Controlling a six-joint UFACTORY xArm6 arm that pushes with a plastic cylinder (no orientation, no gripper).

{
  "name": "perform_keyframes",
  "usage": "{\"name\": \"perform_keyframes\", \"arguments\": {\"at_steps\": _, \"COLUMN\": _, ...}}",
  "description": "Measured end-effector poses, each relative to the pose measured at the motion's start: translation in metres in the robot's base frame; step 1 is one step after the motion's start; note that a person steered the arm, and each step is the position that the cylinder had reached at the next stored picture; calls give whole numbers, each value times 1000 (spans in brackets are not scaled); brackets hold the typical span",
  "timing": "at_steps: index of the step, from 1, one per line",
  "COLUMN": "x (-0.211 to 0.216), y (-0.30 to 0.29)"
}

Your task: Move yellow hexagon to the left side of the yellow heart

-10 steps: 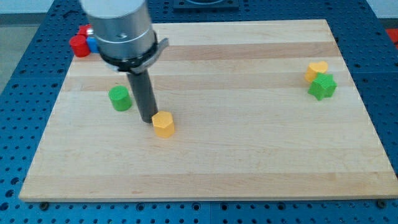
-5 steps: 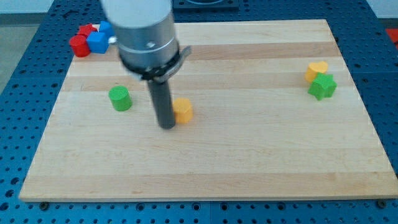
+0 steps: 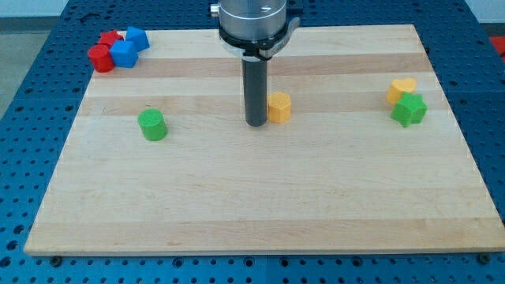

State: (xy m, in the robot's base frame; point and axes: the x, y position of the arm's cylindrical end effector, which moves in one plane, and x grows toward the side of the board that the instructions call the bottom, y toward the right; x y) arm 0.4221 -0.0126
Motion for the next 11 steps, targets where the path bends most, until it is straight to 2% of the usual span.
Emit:
{"name": "perform_keyframes", "arguments": {"at_steps": 2, "x": -40, "y": 37}}
{"name": "perform_keyframes", "arguments": {"at_steps": 4, "x": -38, "y": 30}}
{"name": "perform_keyframes", "arguments": {"at_steps": 6, "x": -10, "y": 10}}
{"name": "perform_keyframes", "arguments": {"at_steps": 8, "x": -37, "y": 66}}
{"name": "perform_keyframes", "arguments": {"at_steps": 10, "x": -37, "y": 54}}
{"name": "perform_keyframes", "arguments": {"at_steps": 11, "x": -57, "y": 84}}
